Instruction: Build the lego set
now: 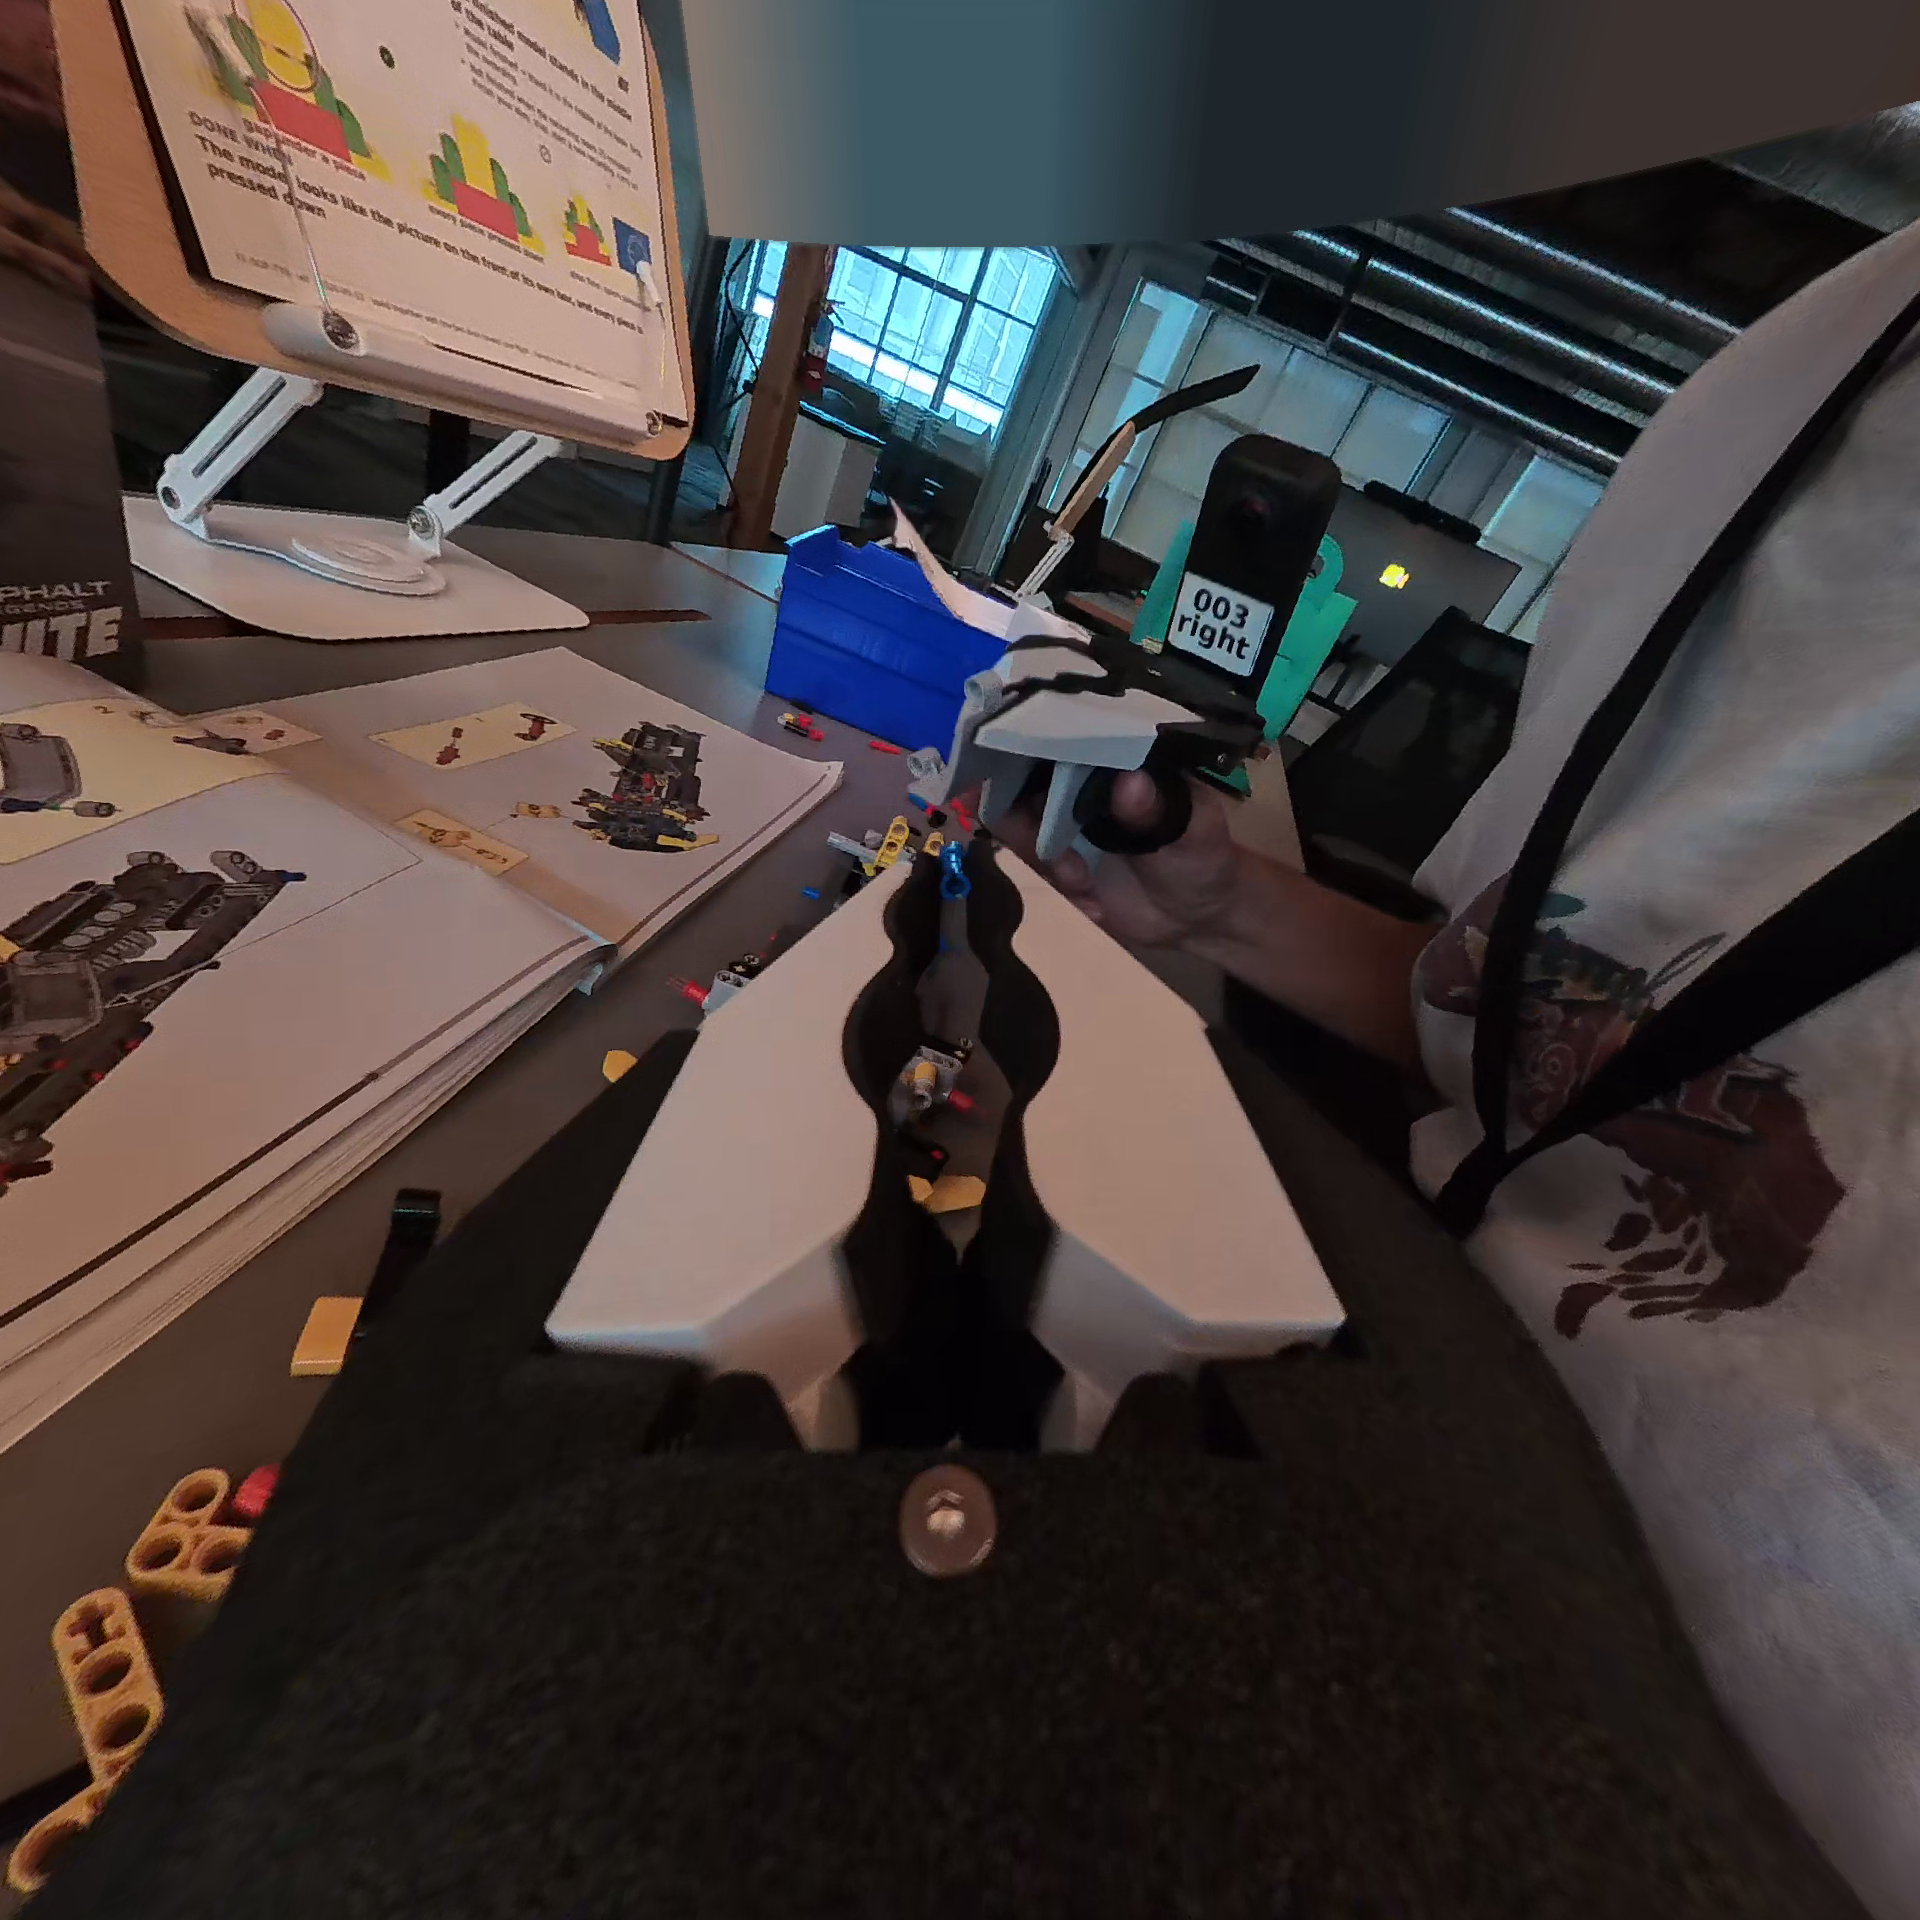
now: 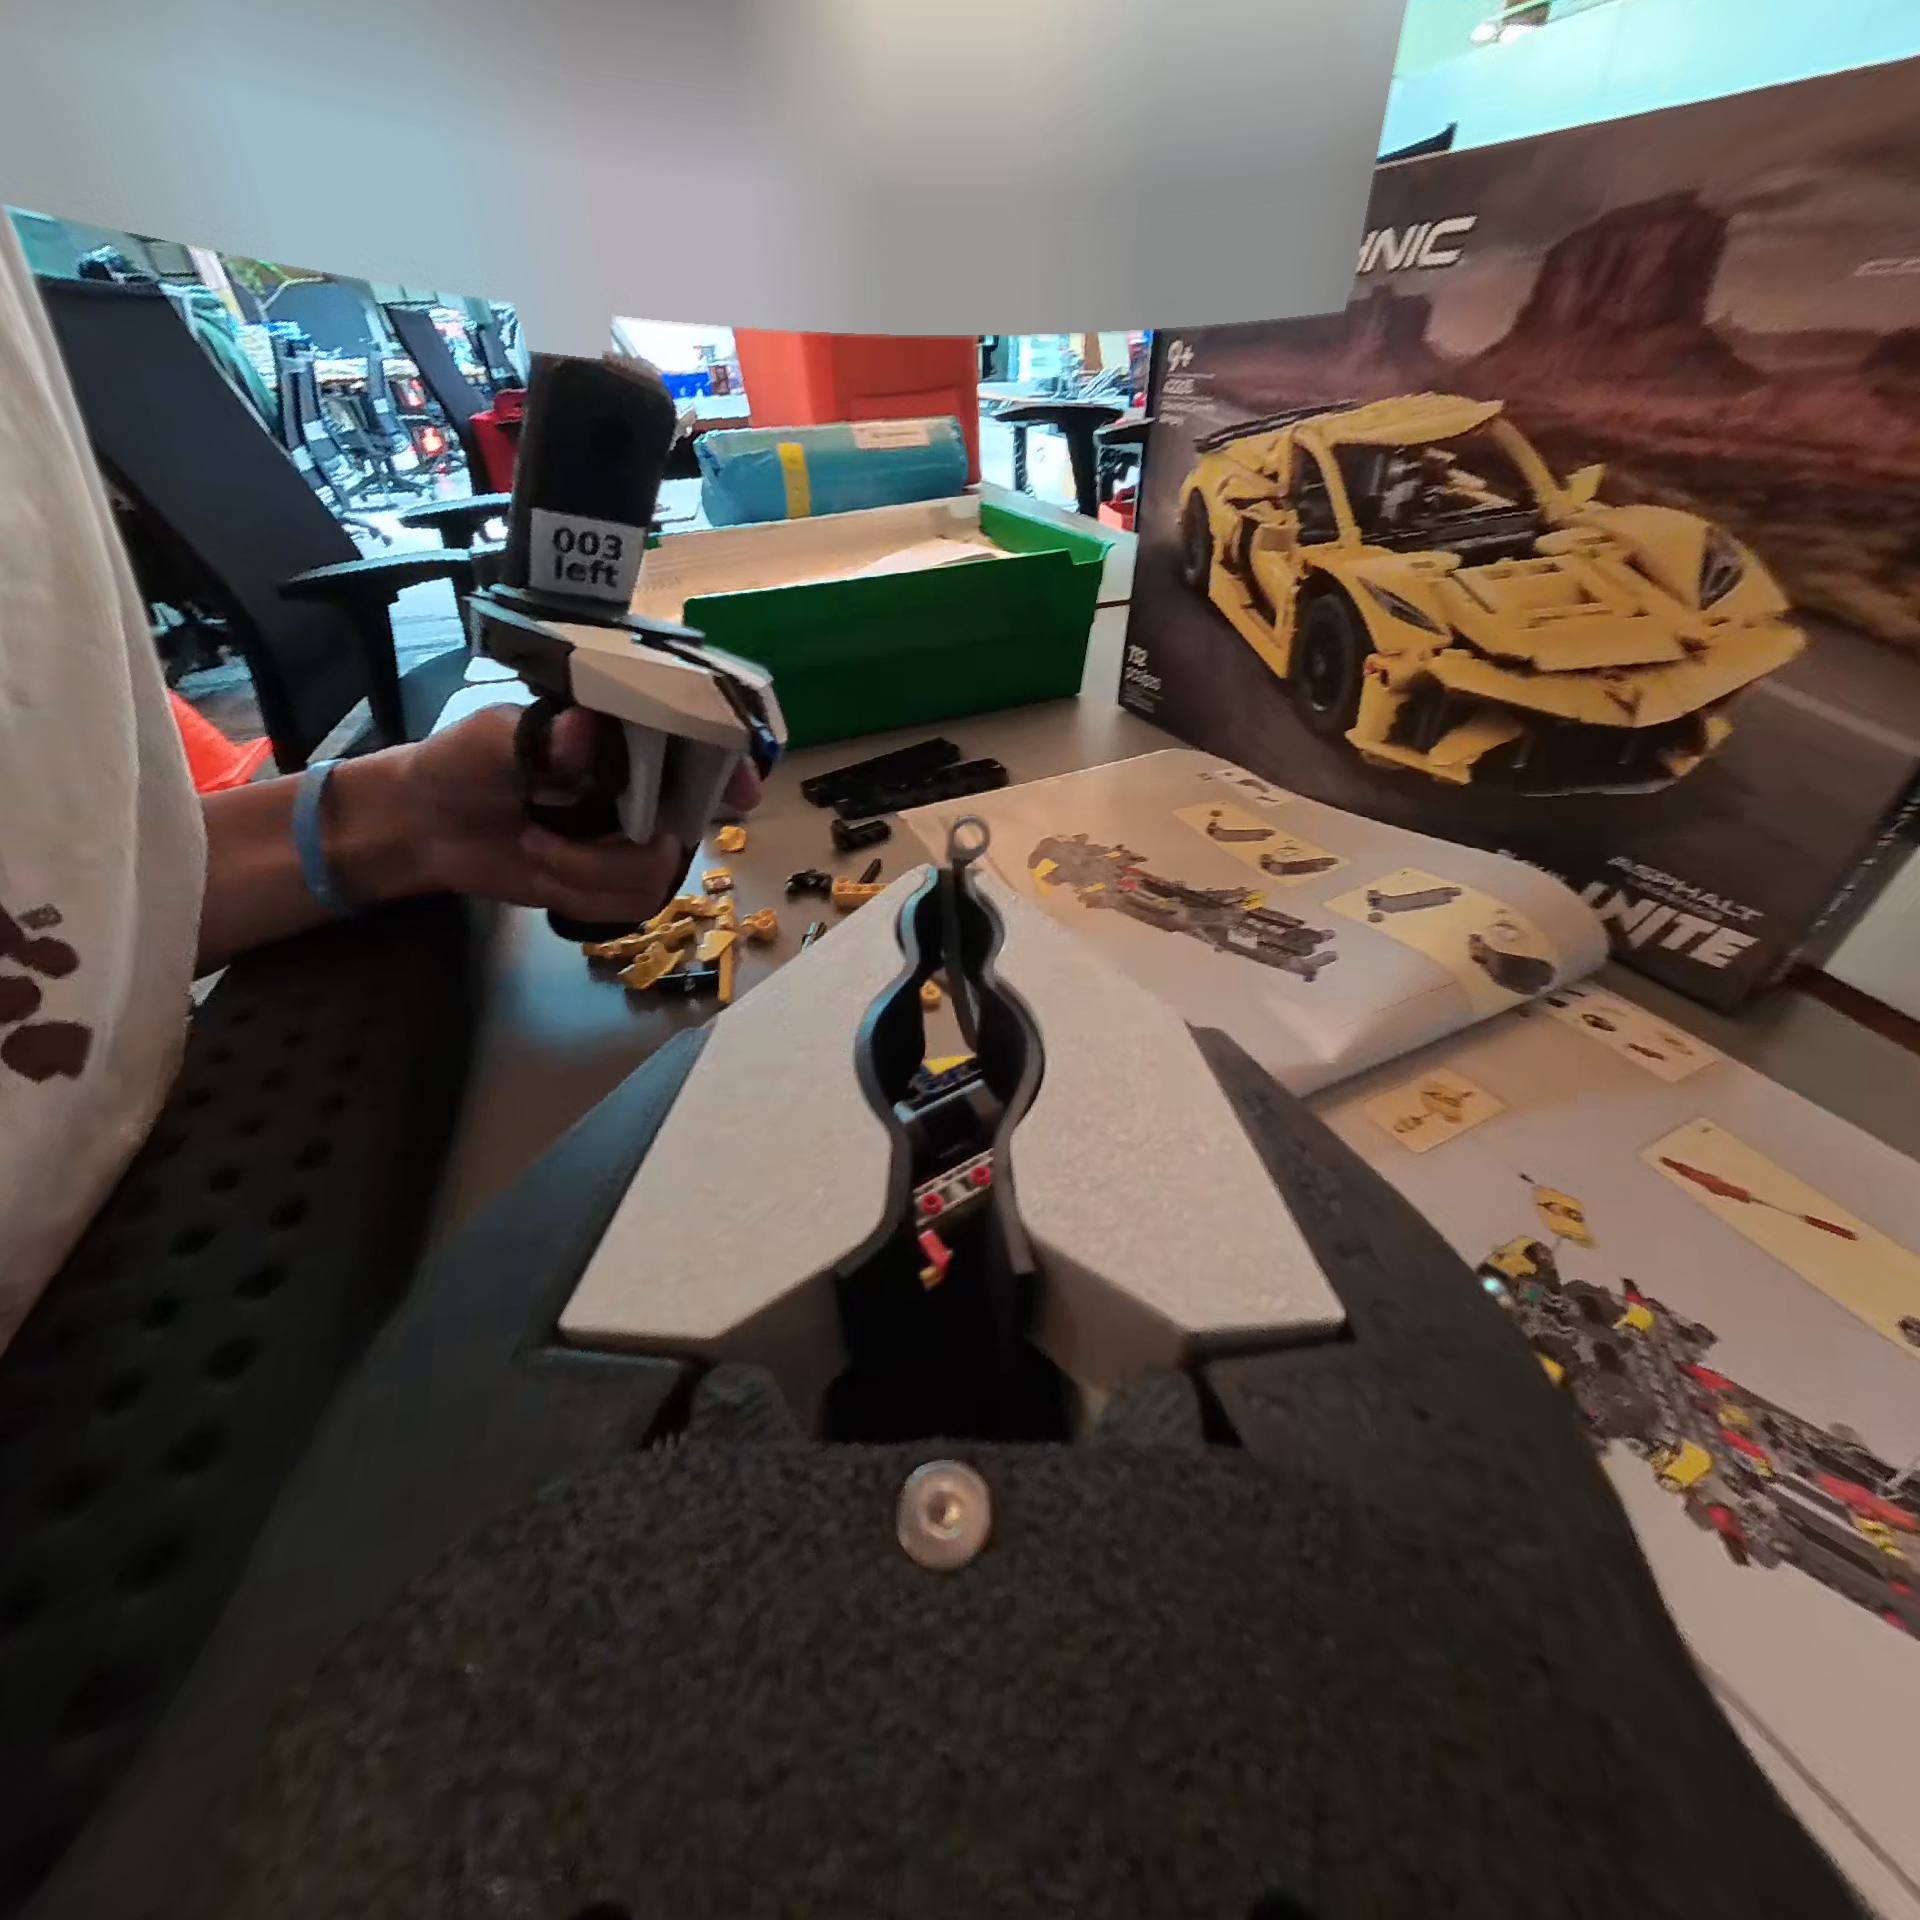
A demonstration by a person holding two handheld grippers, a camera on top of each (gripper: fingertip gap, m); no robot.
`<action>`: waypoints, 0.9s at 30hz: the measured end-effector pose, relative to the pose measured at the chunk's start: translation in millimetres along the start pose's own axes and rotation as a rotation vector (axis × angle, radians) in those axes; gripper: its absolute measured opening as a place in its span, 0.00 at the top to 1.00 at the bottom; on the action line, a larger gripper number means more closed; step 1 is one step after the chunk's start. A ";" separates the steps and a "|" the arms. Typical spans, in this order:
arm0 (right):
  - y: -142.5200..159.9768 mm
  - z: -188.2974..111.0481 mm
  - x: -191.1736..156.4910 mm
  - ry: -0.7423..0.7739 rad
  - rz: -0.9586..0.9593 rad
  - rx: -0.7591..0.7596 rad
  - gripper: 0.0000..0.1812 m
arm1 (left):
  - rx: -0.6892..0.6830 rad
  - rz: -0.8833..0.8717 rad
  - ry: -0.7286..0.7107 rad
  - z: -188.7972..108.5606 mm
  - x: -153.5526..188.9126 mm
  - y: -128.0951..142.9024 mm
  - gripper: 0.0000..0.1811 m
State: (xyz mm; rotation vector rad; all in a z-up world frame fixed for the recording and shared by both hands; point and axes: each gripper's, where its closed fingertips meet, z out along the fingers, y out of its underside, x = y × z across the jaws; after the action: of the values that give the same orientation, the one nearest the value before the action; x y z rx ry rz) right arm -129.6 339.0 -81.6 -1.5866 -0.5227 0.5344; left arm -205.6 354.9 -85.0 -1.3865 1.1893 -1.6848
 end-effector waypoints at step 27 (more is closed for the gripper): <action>-5.3 9.6 -75.2 -0.288 0.023 -0.024 1.00 | -0.060 0.343 0.063 20.1 47.5 15.3 0.98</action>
State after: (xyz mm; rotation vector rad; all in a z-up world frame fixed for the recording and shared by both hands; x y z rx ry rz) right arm -194.7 300.4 -74.5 -1.5477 -0.7300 0.7829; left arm -198.2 301.8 -80.1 -1.0948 1.4328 -1.4689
